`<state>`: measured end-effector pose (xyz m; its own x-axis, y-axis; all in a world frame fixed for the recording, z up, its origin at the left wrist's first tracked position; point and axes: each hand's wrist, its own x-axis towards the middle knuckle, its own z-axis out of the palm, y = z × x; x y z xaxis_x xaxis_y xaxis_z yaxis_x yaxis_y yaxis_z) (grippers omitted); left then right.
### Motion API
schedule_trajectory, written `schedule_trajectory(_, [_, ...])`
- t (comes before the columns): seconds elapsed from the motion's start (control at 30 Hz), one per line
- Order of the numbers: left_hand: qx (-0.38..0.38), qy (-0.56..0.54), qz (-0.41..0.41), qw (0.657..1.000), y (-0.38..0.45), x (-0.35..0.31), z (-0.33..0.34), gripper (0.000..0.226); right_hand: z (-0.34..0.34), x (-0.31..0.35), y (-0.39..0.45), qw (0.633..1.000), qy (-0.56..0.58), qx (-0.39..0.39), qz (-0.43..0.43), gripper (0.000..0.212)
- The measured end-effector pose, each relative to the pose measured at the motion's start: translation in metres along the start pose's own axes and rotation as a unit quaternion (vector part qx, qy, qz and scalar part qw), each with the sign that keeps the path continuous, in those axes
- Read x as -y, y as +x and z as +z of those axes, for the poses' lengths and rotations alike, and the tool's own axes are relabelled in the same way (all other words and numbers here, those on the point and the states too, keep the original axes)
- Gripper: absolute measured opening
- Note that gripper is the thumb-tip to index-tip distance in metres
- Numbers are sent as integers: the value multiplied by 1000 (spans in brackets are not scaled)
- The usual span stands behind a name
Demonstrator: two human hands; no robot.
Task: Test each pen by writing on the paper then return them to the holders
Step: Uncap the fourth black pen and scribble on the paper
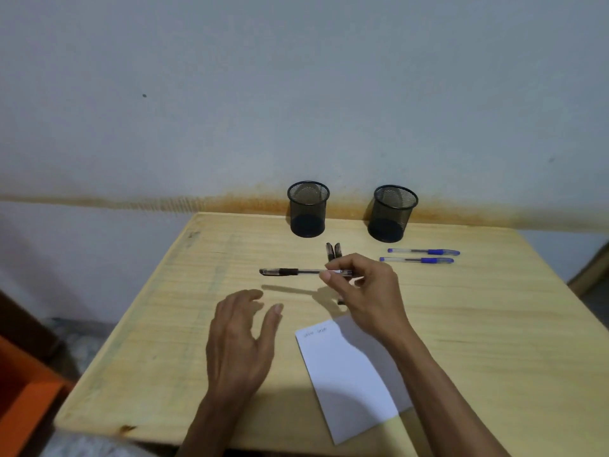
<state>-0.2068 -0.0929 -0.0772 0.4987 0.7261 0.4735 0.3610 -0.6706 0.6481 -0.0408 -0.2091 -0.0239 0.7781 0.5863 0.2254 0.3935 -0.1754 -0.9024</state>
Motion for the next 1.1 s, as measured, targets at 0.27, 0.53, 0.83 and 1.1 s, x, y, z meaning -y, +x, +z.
schedule_trajectory(0.27, [26, 3, 150, 988, -2, -38, -5, 31, -67, 11, -42, 990, 137, 2, 30, 19])
schedule_trajectory(0.53, [60, -52, 161, 984, -8, -77, 1, 24, -56, 12, -62, 983, 175, 7, 57, 9])
schedule_trajectory(0.83, [111, -66, 192, 973, -4, -76, -11, 24, -65, 2, -63, 986, 159, 43, 7, 6])
schedule_trajectory(1.1, [99, -86, 55, 990, 11, -45, -48, 12, -118, -8, -44, 972, 212, -100, 2, 20])
